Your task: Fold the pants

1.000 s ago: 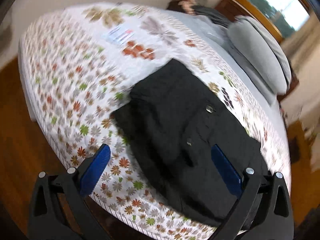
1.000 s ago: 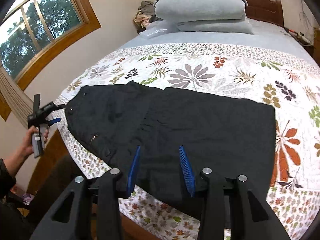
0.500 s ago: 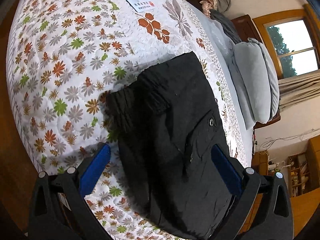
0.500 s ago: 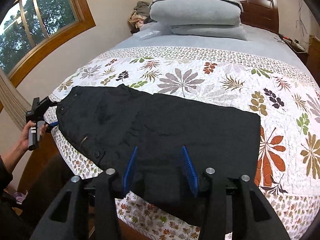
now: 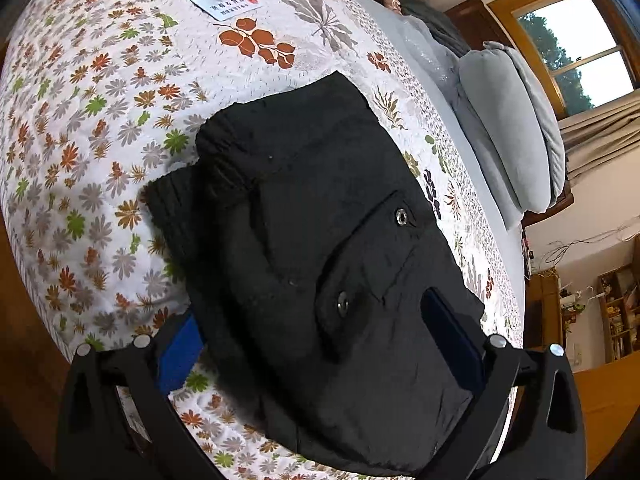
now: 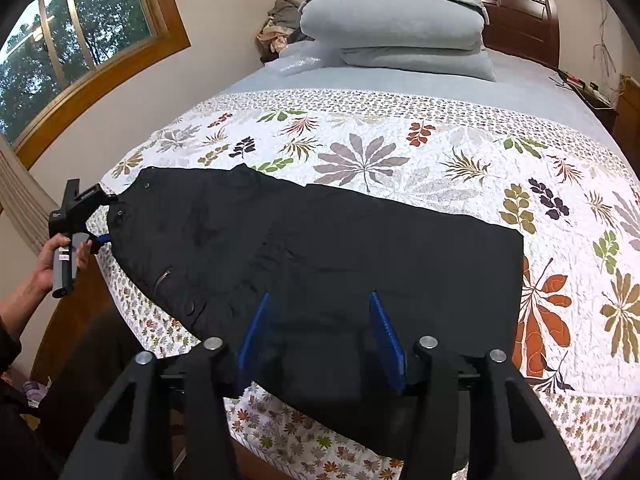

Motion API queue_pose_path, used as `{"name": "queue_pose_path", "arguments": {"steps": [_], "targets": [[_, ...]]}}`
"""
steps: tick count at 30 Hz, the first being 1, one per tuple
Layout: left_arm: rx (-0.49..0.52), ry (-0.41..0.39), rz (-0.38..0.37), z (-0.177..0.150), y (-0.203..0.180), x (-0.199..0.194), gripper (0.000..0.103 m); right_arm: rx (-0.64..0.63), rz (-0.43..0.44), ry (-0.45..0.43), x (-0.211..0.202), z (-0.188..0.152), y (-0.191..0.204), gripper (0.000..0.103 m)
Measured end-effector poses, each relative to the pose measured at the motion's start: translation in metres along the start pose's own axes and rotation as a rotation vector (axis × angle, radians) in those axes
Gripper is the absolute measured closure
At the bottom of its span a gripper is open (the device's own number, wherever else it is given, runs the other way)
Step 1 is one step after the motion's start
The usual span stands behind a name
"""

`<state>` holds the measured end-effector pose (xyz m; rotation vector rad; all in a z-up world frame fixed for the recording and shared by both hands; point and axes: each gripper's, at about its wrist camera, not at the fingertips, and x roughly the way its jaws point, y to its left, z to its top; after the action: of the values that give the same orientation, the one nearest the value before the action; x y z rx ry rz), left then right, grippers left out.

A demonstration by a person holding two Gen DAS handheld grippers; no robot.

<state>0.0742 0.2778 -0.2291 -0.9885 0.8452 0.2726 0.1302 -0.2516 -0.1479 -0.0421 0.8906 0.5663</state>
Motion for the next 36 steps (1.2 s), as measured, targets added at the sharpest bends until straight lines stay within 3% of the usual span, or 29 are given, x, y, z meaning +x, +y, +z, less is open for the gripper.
{"name": "queue_pose_path", "arguments": {"steps": [3, 6, 11, 16, 22, 30, 36], "targets": [[-0.022, -0.010, 0.021, 0.001, 0.009, 0.001, 0.051, 0.014, -0.017, 0.001, 0.000, 0.000, -0.005, 0.048], [0.005, 0.002, -0.002, 0.000, 0.014, -0.001, 0.057, 0.036, -0.023, 0.001, 0.000, -0.001, -0.010, 0.044], [0.039, 0.009, 0.033, 0.002, 0.008, 0.000, 0.058, 0.049, -0.026, 0.015, 0.004, -0.003, -0.013, 0.044], [0.049, -0.006, -0.011, 0.004, -0.001, -0.002, 0.083, 0.045, -0.030, 0.028, 0.008, -0.004, -0.012, 0.044], [0.079, -0.032, -0.062, 0.006, -0.009, -0.003, 0.088, 0.067, -0.035, 0.014, 0.005, -0.003, -0.018, 0.044], [0.209, -0.099, -0.178, -0.003, -0.040, -0.017, 0.089, 0.117, -0.049, -0.006, -0.002, -0.001, -0.032, 0.044], [0.299, -0.151, -0.309, -0.014, -0.078, -0.032, 0.089, 0.130, -0.063, -0.016, -0.007, 0.000, -0.038, 0.044]]}}
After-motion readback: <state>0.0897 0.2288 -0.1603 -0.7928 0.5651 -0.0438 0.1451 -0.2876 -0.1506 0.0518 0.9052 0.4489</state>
